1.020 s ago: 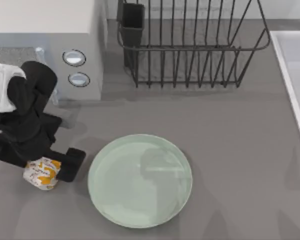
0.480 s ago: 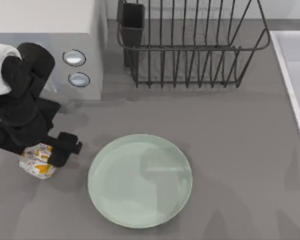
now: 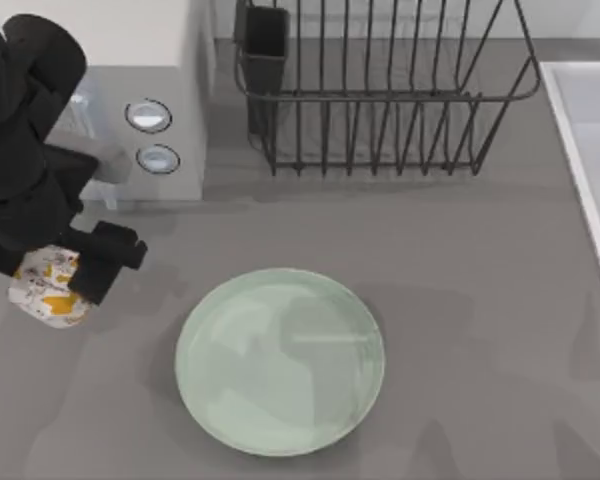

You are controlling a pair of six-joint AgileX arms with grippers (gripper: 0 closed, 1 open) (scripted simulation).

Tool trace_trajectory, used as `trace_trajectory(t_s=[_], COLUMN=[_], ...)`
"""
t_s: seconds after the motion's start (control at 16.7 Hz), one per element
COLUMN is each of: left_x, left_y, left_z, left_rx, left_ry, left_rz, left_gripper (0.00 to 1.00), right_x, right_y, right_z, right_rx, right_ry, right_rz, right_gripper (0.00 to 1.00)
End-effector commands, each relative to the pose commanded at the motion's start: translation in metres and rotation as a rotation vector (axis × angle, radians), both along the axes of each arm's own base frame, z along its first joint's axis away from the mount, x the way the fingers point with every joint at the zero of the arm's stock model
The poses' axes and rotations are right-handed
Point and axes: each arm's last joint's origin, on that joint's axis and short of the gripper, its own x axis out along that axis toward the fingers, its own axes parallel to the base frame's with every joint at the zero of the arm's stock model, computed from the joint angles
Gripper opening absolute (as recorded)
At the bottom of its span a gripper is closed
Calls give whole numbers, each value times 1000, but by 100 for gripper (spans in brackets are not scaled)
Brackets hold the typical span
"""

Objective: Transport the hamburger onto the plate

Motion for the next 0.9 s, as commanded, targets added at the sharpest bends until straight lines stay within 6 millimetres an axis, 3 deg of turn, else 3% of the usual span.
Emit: trace_trajectory(t_s=[0.24,0.42,0.6,0.9], left_x=[1,5,11,6], left_y=[0,-17,-52,-129], left_z=[-2,-3,-6,-15], left_rx=[2,7,14,24], left_ry=[4,19,38,70], left_rz=[-5,-121,-357,-861], left_gripper=[0,0,0,0], right_x=[0,0,0,0], right_y=[0,0,0,0], right_z=[0,0,0,0], right_rx=[0,0,0,0], right_ry=[0,0,0,0], right_rz=[0,0,0,0], right_gripper=[100,100,100,100])
